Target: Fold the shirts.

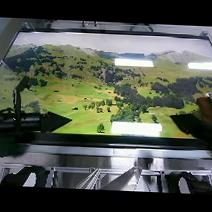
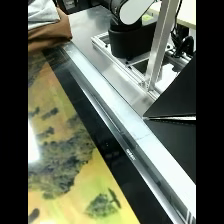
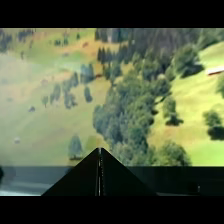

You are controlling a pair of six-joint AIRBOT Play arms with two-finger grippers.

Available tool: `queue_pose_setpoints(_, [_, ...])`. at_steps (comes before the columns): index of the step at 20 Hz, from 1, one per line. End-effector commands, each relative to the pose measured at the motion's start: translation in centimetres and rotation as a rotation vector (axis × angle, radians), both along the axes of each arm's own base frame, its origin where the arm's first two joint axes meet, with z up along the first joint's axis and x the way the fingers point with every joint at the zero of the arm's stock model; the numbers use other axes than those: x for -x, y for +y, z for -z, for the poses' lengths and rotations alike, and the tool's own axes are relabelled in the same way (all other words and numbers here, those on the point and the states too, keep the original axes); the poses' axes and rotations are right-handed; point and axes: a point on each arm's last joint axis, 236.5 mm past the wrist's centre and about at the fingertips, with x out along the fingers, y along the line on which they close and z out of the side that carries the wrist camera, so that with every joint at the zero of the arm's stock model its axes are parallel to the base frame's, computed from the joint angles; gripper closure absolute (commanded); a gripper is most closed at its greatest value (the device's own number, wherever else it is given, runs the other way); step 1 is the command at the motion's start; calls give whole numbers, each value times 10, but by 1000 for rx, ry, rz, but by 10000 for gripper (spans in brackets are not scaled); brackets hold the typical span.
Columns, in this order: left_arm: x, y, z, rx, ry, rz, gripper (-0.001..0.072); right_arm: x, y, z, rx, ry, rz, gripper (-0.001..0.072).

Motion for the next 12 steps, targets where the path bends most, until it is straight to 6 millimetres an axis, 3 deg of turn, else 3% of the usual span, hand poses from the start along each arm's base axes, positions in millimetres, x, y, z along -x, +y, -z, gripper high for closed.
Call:
queue_pose_setpoints(1, [19, -2, 17, -7, 2, -7, 689, 8, 17, 29, 9, 16, -81, 692])
queue_pose_setpoints(12, [25, -2, 2, -24, -113, -25, 690, 12, 23, 33, -19, 53, -99, 693])
